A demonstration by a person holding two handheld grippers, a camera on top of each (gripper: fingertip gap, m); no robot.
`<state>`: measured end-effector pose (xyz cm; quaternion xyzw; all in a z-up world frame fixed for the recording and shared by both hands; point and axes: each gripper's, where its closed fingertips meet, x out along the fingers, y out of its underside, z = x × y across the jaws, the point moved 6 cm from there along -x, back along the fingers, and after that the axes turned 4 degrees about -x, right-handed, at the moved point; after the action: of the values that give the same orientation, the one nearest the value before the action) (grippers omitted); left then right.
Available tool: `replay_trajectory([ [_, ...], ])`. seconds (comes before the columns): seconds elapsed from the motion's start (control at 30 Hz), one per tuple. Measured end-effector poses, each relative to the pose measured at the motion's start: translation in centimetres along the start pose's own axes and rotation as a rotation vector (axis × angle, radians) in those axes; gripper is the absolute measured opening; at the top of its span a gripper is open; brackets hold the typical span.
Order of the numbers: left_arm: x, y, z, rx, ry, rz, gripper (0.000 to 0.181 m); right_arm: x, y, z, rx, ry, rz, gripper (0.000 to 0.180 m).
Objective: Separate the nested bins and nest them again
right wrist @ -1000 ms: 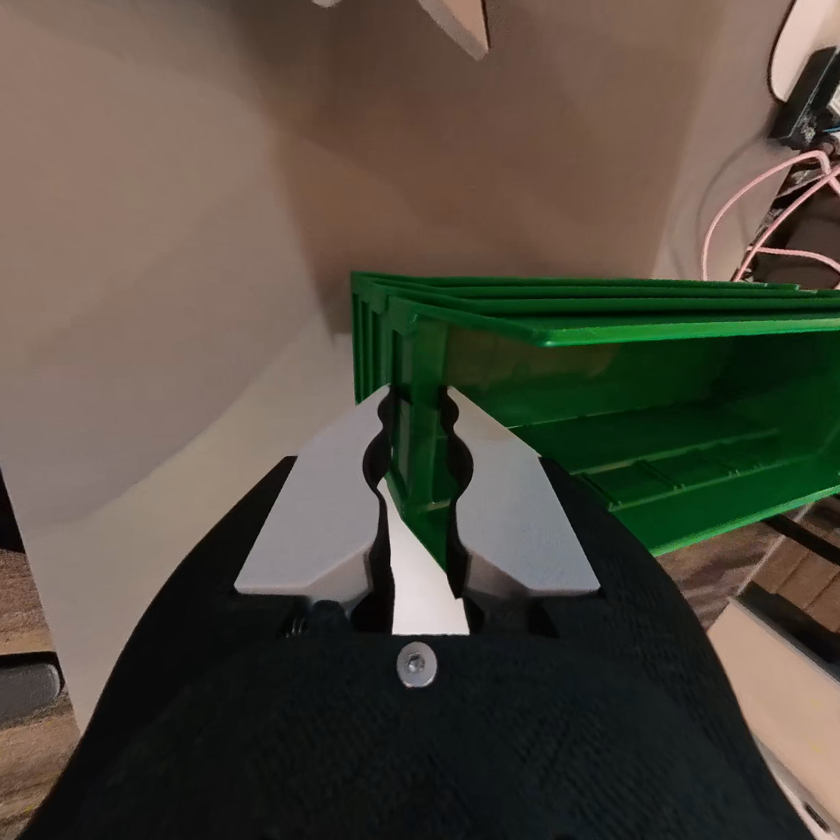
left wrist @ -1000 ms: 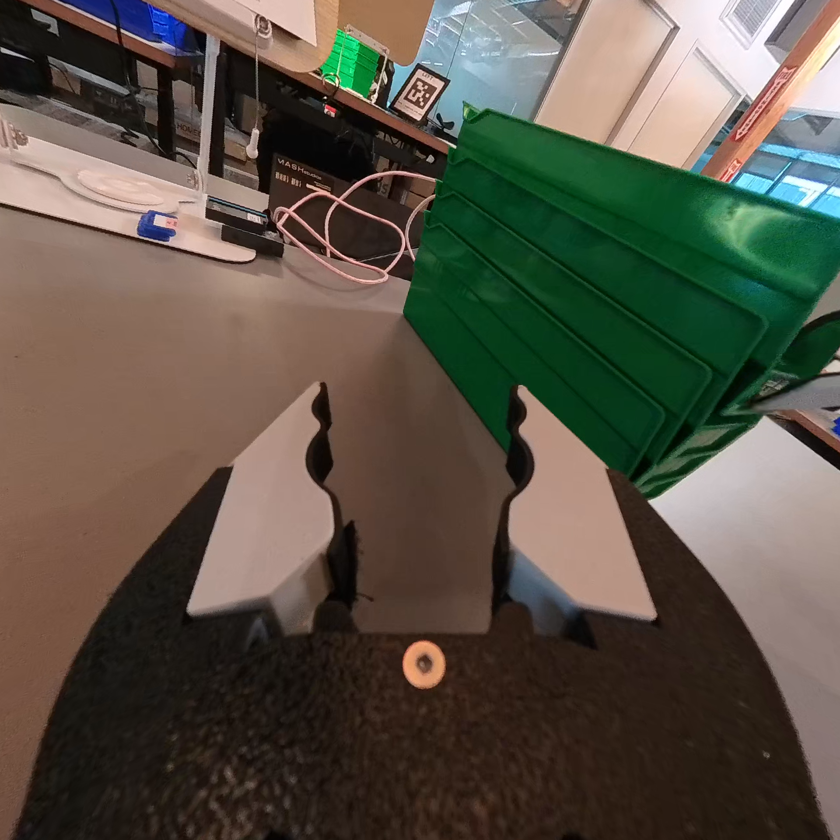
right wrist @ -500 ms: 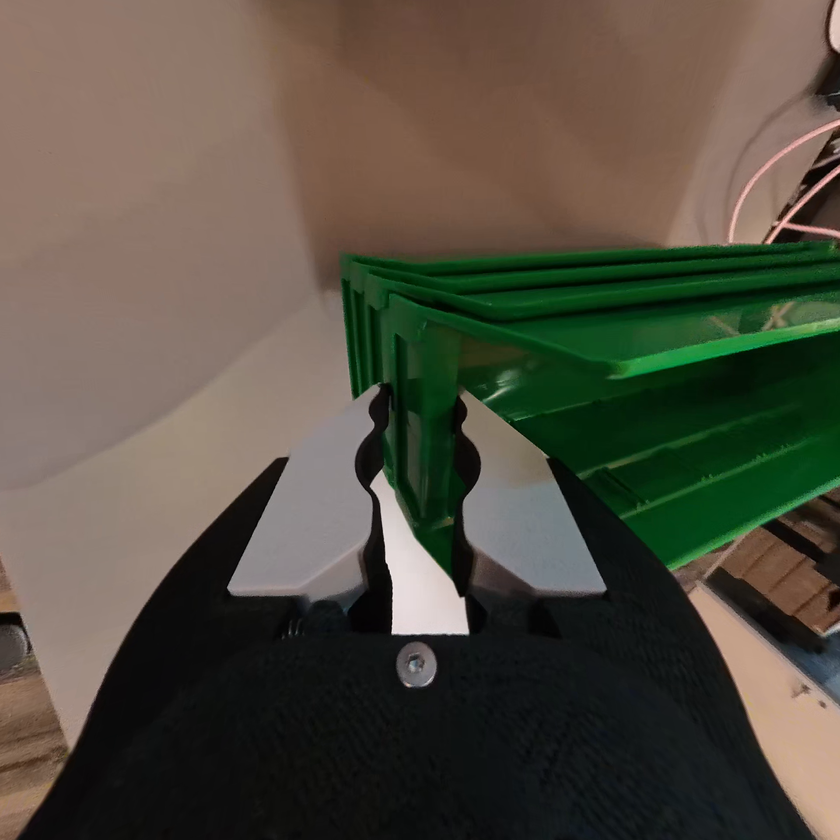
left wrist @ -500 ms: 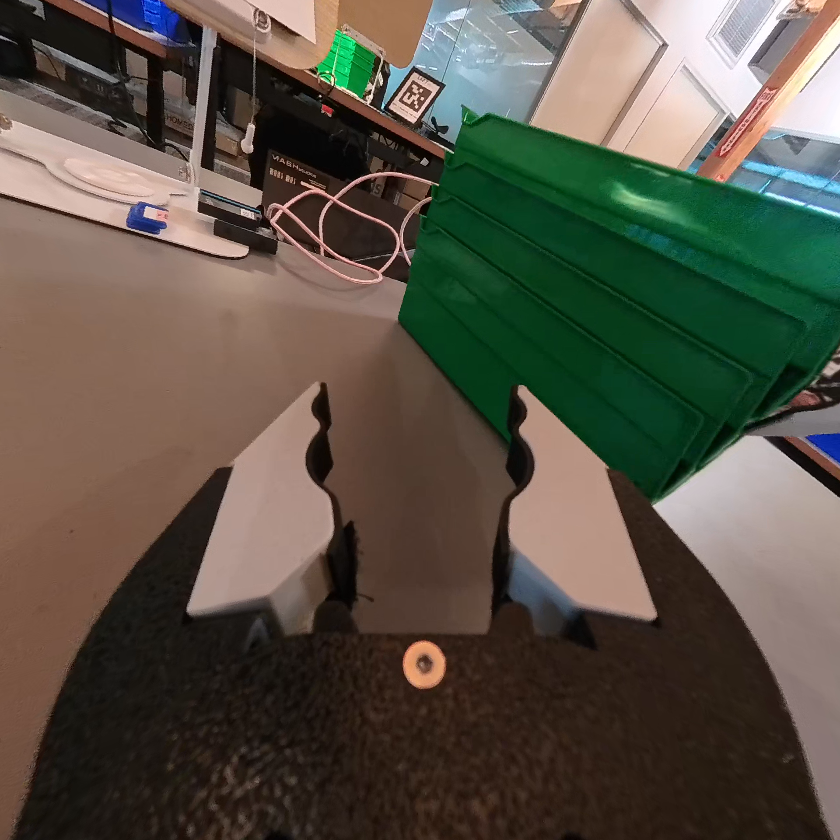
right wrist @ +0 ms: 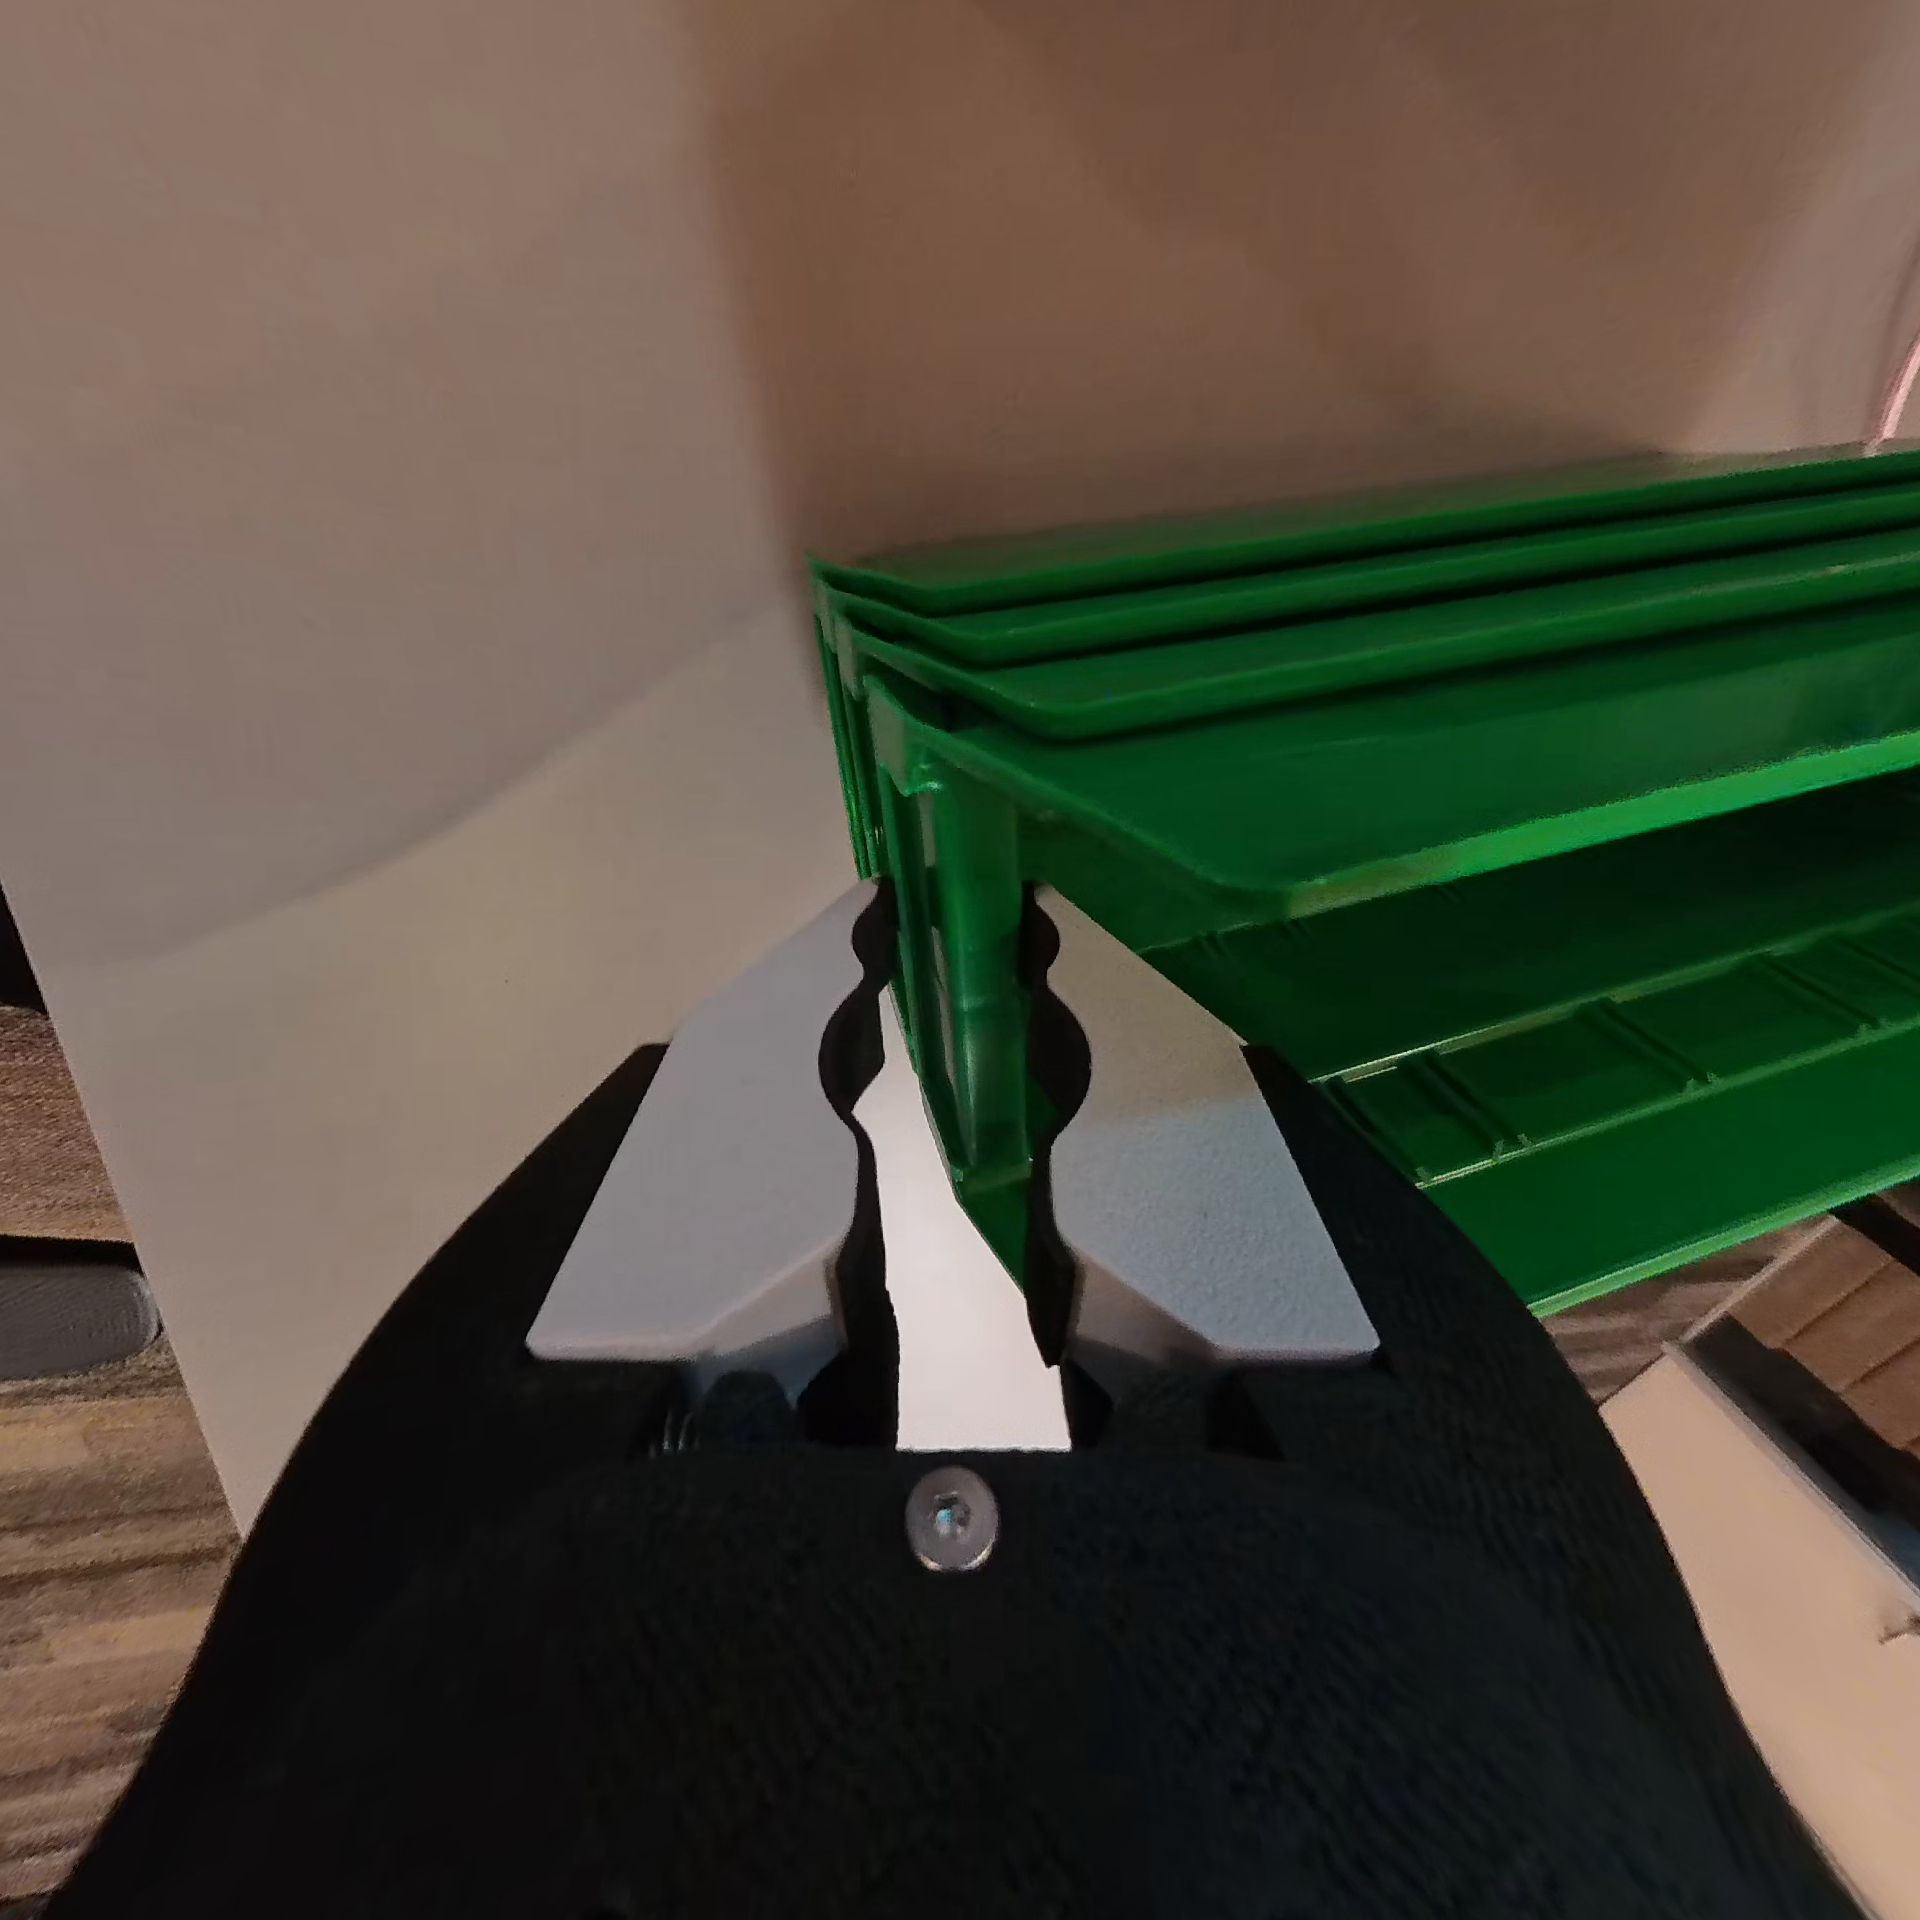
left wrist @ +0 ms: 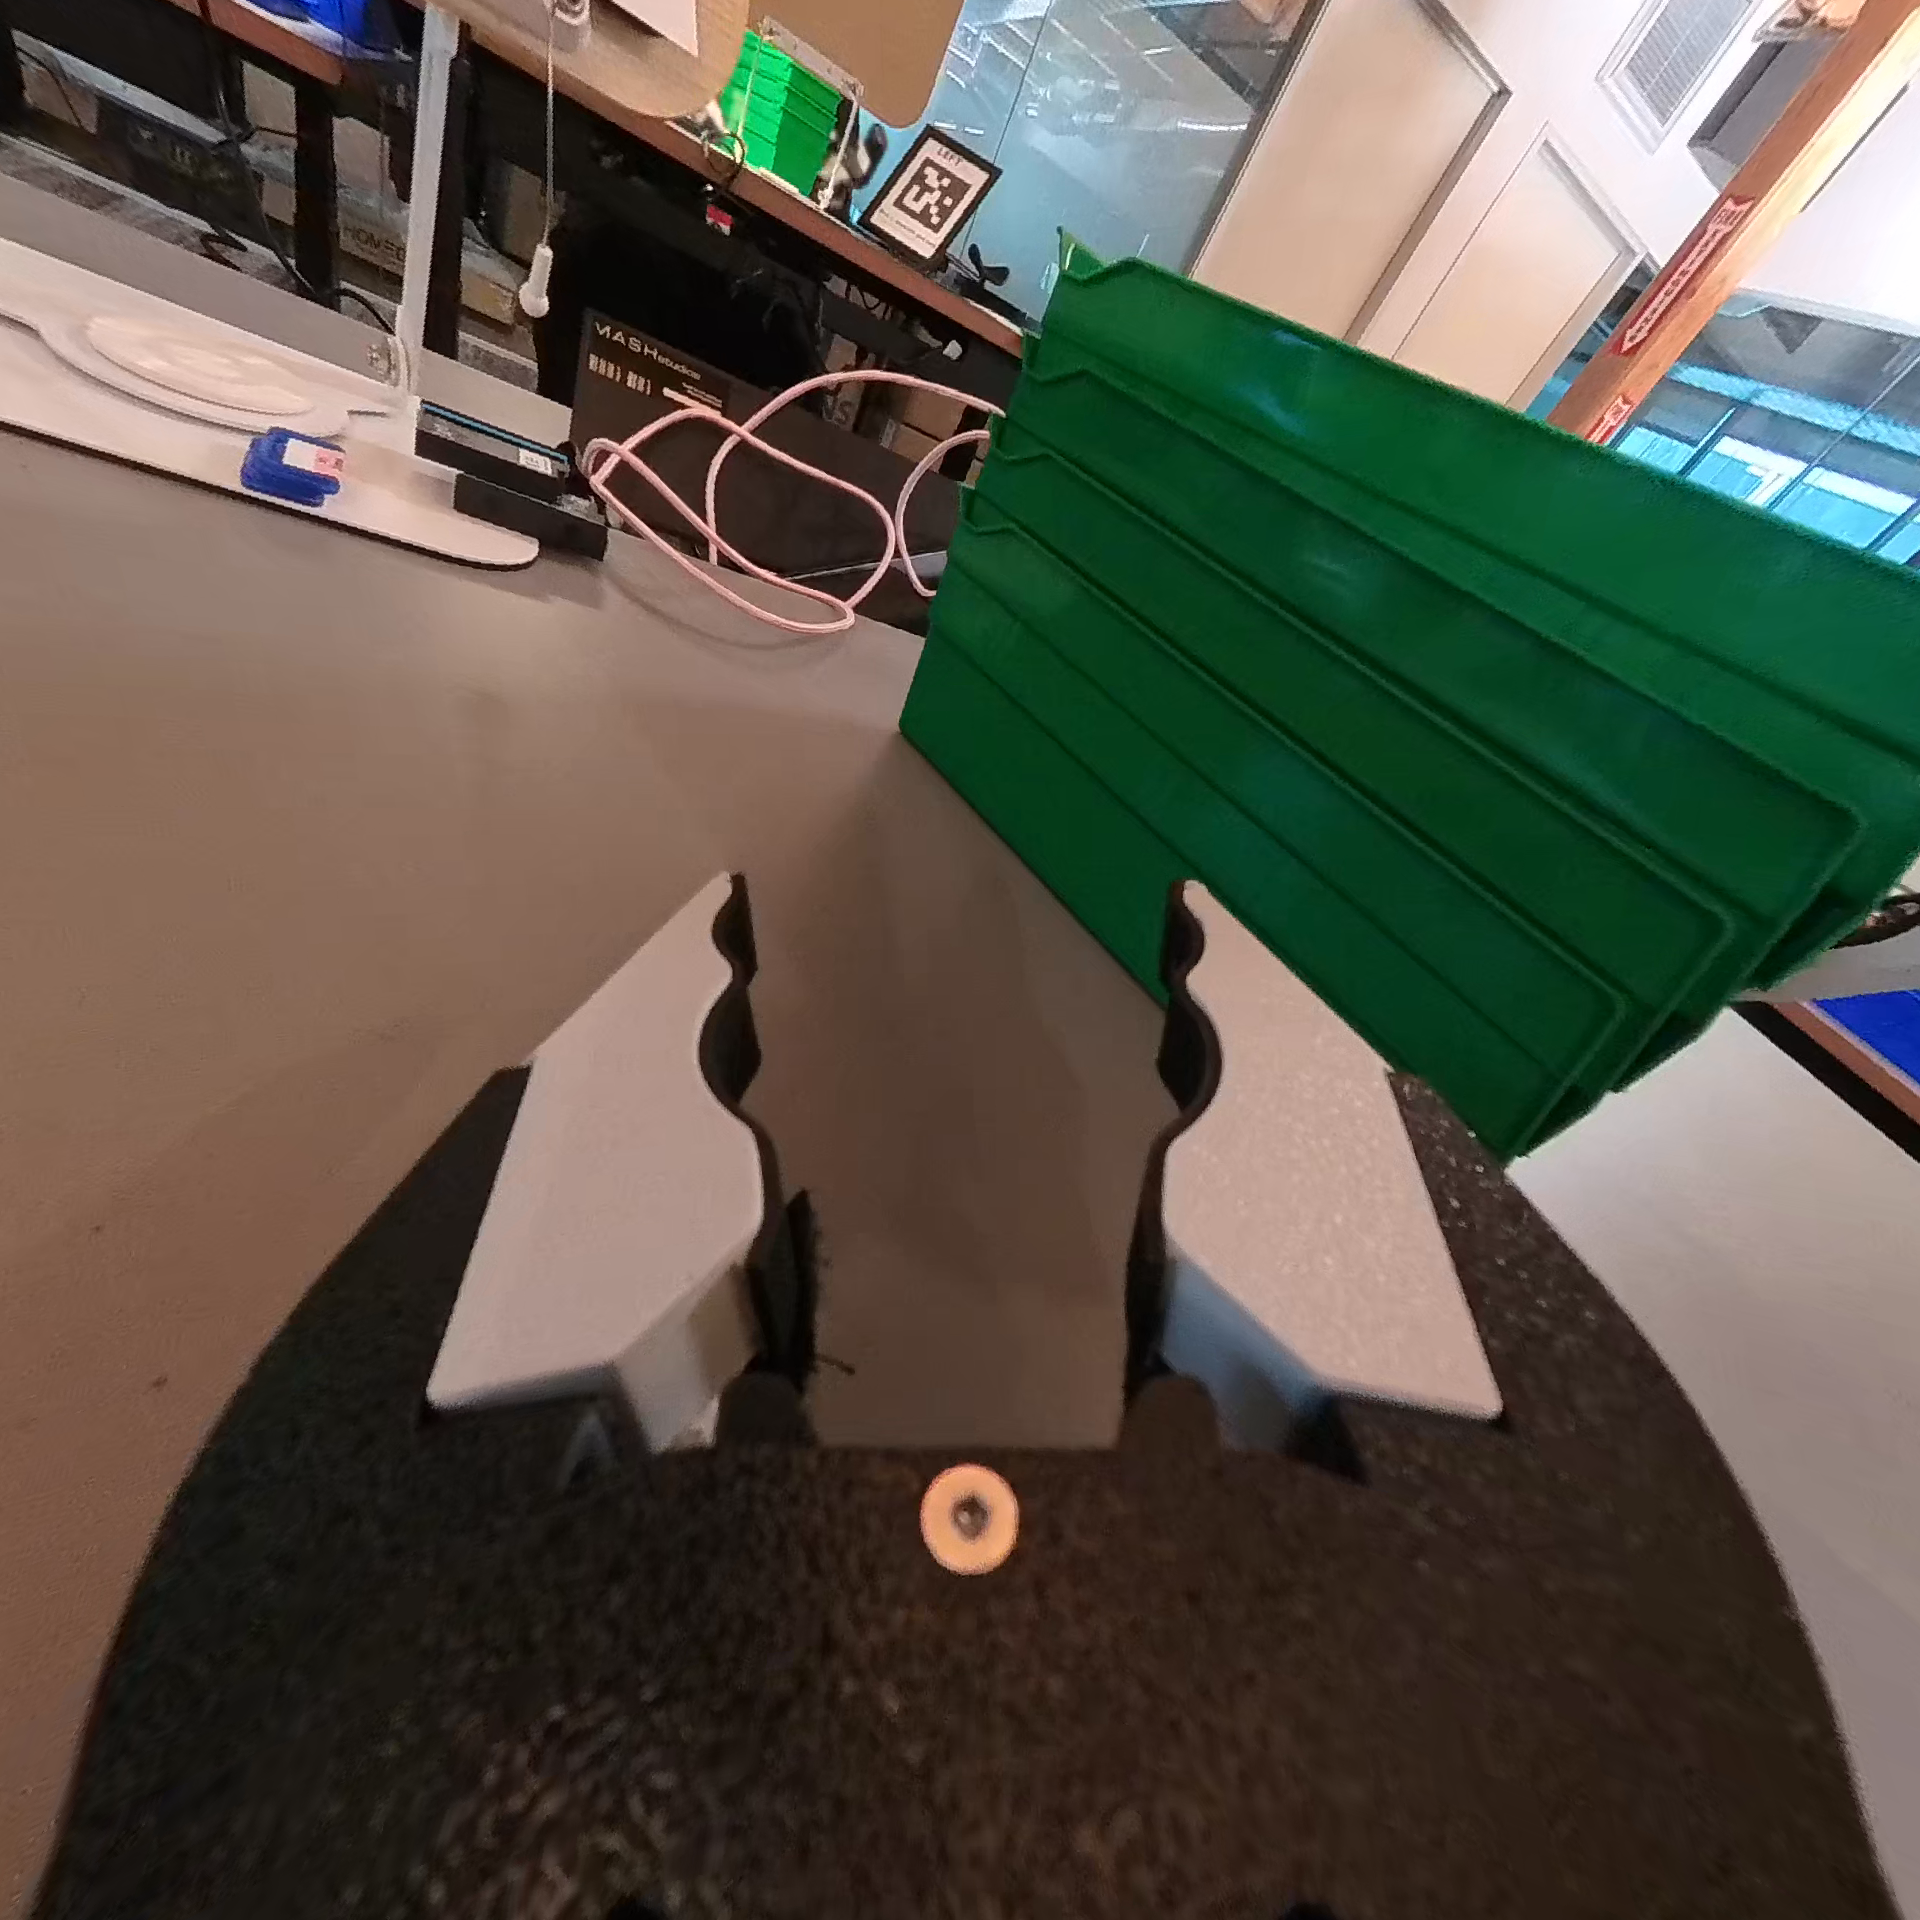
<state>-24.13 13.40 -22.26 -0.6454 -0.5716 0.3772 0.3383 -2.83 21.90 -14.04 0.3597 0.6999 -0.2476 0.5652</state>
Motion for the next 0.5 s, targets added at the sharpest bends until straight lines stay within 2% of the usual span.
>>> replay_trajectory([
  [0.5, 0.1, 0.0, 0.1, -0.024, 0.016, 0.009, 0.076, -1.4, -1.2, 0.0, -0.022, -0.019, -0.044, 0.02],
])
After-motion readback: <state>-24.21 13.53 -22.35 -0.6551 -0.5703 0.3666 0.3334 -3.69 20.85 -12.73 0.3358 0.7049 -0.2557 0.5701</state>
